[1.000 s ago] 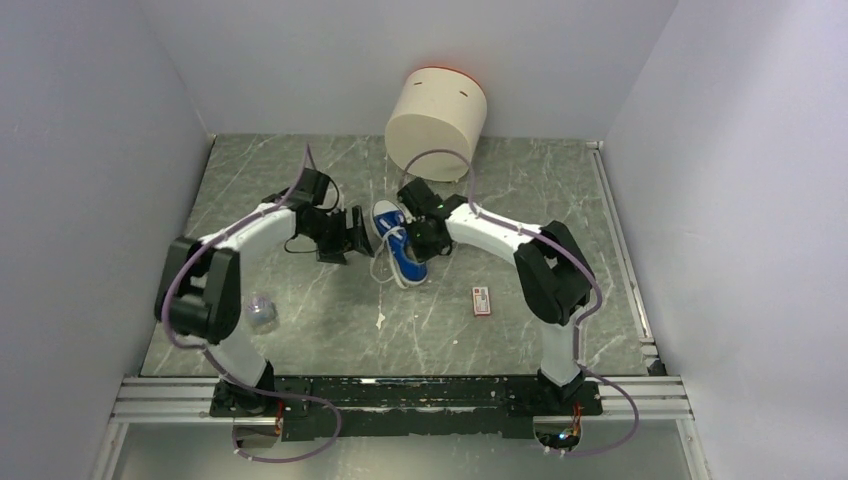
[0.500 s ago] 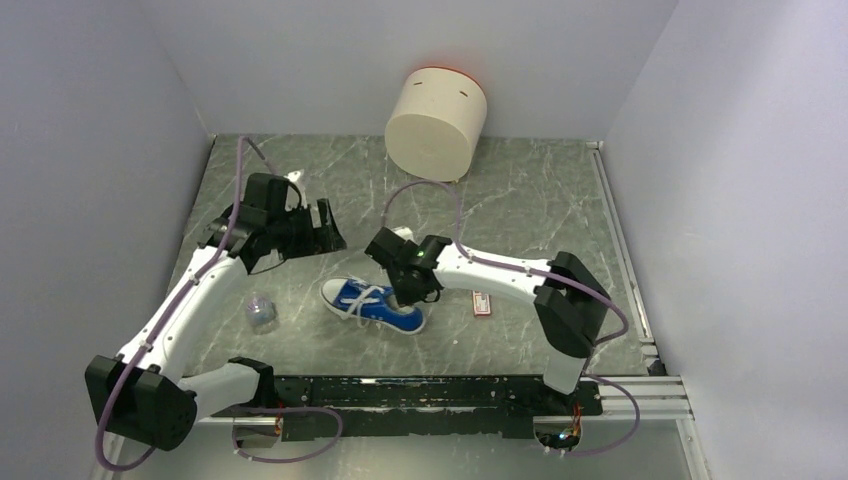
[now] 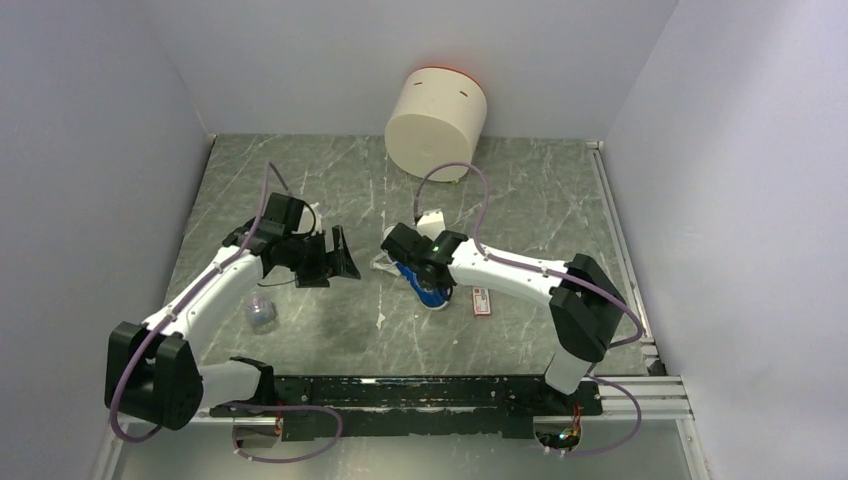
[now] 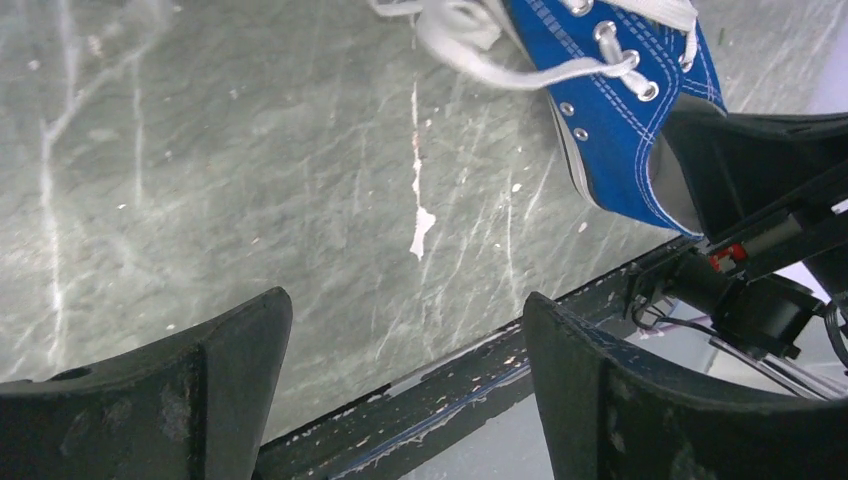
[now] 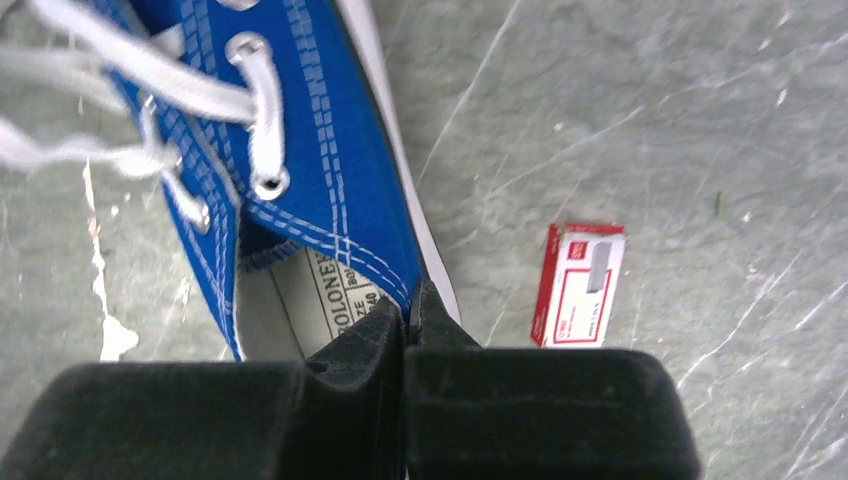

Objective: Tie the shoes

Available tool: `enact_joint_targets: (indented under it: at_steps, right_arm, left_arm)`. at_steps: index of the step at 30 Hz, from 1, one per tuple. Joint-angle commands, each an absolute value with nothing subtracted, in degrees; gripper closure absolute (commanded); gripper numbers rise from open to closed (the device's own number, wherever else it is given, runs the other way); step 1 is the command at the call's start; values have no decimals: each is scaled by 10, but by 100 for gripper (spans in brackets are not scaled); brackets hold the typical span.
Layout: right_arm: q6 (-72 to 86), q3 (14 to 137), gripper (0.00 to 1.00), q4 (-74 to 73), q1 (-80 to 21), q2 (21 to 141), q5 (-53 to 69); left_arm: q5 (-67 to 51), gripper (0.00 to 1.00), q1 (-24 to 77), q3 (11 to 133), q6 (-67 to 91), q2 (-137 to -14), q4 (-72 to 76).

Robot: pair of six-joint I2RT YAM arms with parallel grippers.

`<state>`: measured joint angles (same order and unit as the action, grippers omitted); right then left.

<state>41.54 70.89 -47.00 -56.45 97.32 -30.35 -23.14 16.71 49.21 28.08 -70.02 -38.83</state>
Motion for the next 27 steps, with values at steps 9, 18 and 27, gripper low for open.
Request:
enact_joint_targets:
  at_steps: [9,18,27]
  right_arm:
    - [333,655,100,-333,-514,902,-291]
    - [309,674,100,-329,-443,885,-228]
    - [244,728,100,-321,-460,828,-209]
  left_arm:
    - [-296,6,250,537,259,-855,-271]
    - [-295,5,273,570,150,-965,-157]
    - [-269,7,274,516,199,-782,-128]
